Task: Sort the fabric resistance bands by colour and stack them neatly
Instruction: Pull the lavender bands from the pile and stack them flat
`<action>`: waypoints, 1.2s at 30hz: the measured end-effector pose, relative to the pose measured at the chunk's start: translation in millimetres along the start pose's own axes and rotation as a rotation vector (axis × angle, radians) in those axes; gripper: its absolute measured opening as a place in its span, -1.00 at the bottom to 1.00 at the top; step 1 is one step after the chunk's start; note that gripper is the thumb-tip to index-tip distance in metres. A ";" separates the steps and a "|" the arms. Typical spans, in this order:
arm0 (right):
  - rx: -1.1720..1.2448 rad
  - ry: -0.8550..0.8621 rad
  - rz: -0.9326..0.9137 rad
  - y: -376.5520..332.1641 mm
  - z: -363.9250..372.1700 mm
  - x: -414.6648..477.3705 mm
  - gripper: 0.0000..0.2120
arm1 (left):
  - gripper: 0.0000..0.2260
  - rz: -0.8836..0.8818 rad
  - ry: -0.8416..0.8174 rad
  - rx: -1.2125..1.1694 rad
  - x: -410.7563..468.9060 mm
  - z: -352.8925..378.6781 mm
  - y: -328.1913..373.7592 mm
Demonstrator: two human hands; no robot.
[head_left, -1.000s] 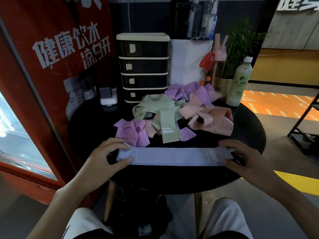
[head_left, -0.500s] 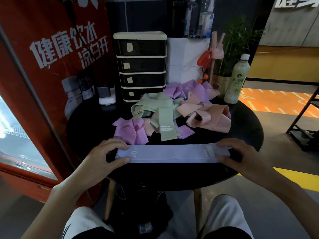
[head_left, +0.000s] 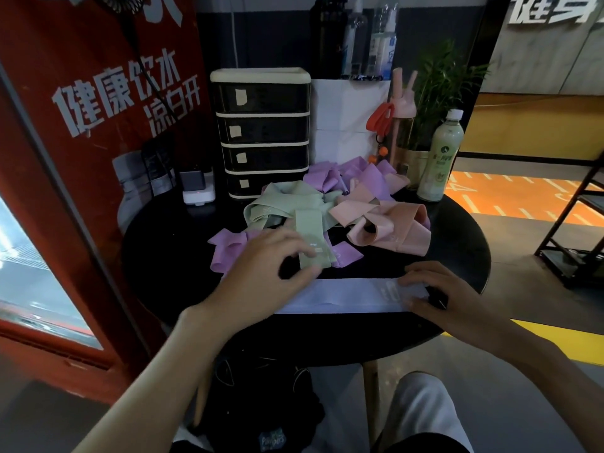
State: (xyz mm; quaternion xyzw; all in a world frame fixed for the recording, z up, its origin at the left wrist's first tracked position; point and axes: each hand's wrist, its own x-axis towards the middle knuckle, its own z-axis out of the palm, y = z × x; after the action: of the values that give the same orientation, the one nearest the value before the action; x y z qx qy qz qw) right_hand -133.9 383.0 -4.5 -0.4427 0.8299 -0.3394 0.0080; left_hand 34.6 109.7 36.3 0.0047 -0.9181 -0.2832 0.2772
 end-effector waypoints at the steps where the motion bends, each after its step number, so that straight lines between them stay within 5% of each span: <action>1: -0.009 -0.013 0.000 -1.0 -0.5 0.4 -0.67 | -0.65 0.002 -0.047 0.023 9.7 11.3 1.7; 12: 0.001 -0.017 -0.040 -32.4 -27.1 63.8 -0.92 | -0.42 -0.155 -0.260 0.388 40.2 59.1 -17.2; 17: -0.089 -0.020 -0.007 -20.0 -9.9 160.5 -0.72 | -0.38 -0.196 -0.325 0.395 42.1 59.5 -20.3; 20: -0.152 -0.068 -0.065 -9.6 6.2 211.7 -0.89 | -0.29 -0.182 -0.337 0.429 42.2 60.2 -22.0; 22: -0.237 -0.051 -0.070 2.4 15.4 239.1 -0.68 | -0.25 -0.175 -0.338 0.429 42.2 60.6 -22.9; 26: -0.557 -0.110 -0.102 22.9 28.2 263.1 -0.78 | -0.33 -0.186 -0.359 0.433 42.3 60.5 -24.6; 31: -0.572 -0.222 0.071 34.0 34.2 275.6 -0.76 | -0.41 -0.199 -0.376 0.424 43.4 61.2 -25.1; 36: -0.452 -0.106 0.102 26.8 31.2 269.1 -0.71 | -0.38 -0.195 -0.386 0.422 42.5 63.6 -28.5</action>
State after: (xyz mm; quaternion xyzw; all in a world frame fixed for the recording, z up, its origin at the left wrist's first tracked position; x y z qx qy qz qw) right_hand -307.3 176.5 33.5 -0.4078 0.9046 -0.1204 -0.0308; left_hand -38.0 111.6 -0.7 0.0962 -0.9877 -0.1069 0.0618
